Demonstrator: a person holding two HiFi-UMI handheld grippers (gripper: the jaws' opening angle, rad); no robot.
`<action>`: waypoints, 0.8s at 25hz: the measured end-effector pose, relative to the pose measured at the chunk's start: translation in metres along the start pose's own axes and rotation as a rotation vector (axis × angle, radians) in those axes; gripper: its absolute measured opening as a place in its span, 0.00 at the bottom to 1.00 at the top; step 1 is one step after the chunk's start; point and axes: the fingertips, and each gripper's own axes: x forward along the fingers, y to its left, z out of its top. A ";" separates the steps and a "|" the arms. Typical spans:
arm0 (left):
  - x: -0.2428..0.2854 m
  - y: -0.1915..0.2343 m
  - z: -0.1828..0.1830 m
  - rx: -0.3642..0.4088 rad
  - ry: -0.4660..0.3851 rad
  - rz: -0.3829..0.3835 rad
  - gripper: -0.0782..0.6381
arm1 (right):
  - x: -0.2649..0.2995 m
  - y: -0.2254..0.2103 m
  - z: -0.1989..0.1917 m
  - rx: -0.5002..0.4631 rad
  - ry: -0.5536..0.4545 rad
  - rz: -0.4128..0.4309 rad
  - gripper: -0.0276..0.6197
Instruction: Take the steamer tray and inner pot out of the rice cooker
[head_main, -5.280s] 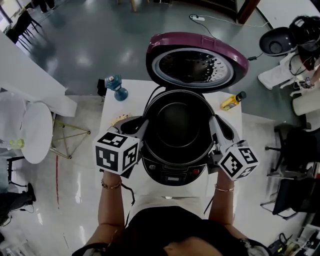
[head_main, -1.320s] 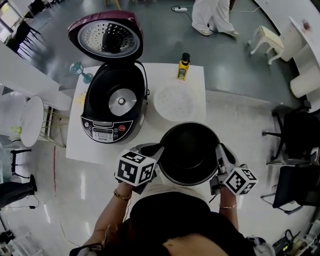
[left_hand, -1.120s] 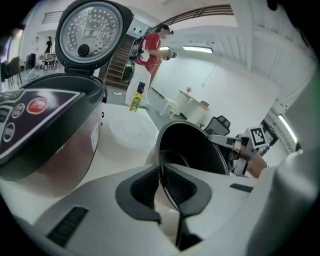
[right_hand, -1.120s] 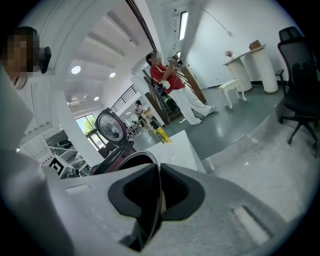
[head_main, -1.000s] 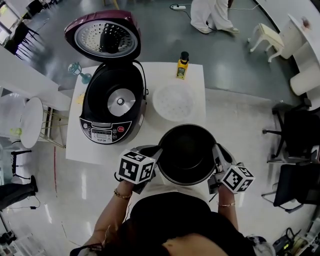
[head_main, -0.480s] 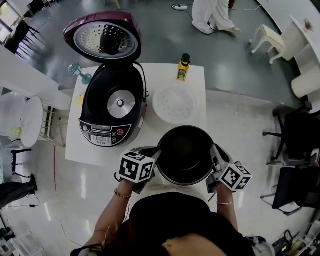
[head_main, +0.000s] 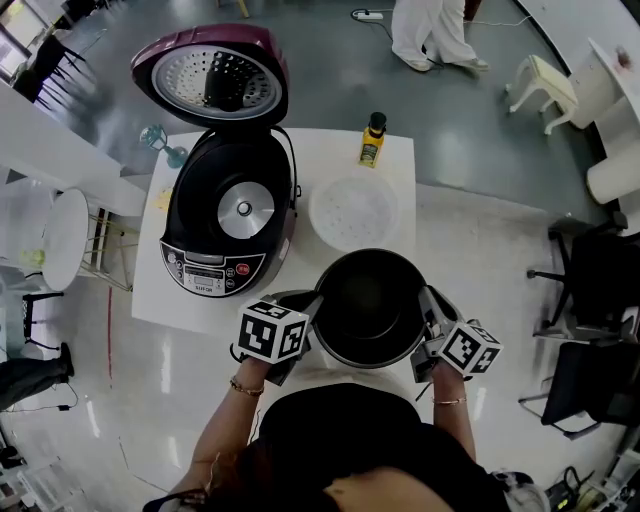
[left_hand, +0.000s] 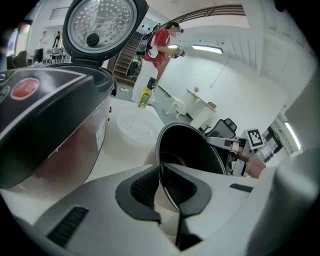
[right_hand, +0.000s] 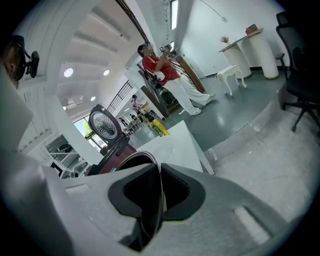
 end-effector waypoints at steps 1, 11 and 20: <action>0.000 0.001 0.001 -0.003 -0.002 0.001 0.15 | 0.001 -0.001 0.000 0.004 0.003 0.001 0.09; 0.005 0.005 0.005 -0.031 -0.022 -0.001 0.15 | 0.011 -0.008 -0.001 0.028 0.010 0.002 0.09; 0.005 0.010 0.008 -0.033 -0.042 0.005 0.15 | 0.016 -0.008 -0.001 0.009 0.001 0.004 0.09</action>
